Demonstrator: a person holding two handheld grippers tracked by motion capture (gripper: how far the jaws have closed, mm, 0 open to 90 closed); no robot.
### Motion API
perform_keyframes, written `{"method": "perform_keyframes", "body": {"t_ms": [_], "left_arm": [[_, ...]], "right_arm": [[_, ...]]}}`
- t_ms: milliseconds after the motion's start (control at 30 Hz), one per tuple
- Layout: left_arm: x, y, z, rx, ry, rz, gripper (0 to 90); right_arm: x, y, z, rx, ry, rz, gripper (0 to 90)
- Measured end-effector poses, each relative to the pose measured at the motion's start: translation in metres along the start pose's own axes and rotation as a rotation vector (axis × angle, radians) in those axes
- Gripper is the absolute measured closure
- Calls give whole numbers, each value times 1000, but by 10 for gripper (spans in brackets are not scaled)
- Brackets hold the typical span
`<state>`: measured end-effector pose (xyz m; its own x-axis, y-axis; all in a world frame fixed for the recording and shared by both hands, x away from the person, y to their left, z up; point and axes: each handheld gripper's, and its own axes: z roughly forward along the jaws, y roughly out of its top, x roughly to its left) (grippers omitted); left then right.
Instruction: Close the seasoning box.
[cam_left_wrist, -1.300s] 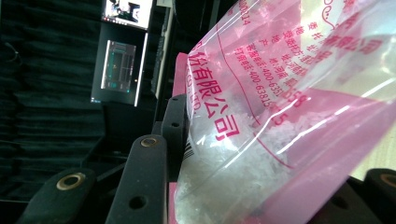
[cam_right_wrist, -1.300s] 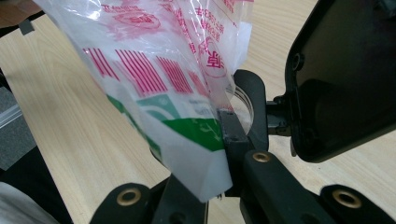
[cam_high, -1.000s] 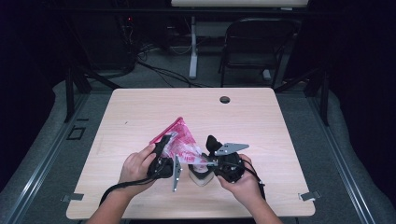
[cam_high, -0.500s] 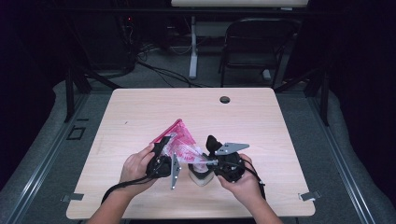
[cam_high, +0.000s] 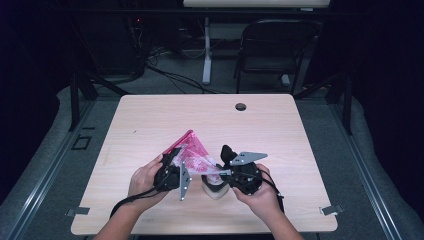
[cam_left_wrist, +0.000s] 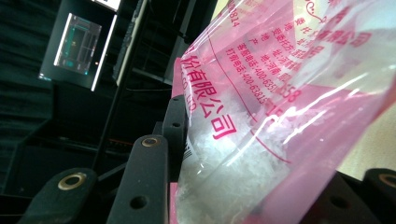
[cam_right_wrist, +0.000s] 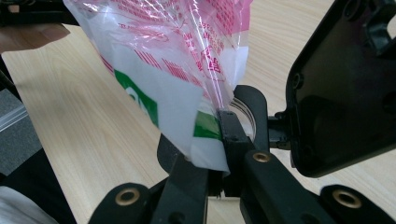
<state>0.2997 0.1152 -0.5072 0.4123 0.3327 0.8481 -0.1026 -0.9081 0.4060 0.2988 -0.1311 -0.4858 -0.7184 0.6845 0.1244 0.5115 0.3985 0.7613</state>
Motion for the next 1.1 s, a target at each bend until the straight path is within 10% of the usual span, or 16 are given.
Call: {"method": "perform_keyframes", "body": {"t_ms": [1100], "left_arm": [[-4, -16, 10, 12, -165, -188, 685]], "right_arm": [[0, 9, -2, -26, 13, -11, 894]]}}
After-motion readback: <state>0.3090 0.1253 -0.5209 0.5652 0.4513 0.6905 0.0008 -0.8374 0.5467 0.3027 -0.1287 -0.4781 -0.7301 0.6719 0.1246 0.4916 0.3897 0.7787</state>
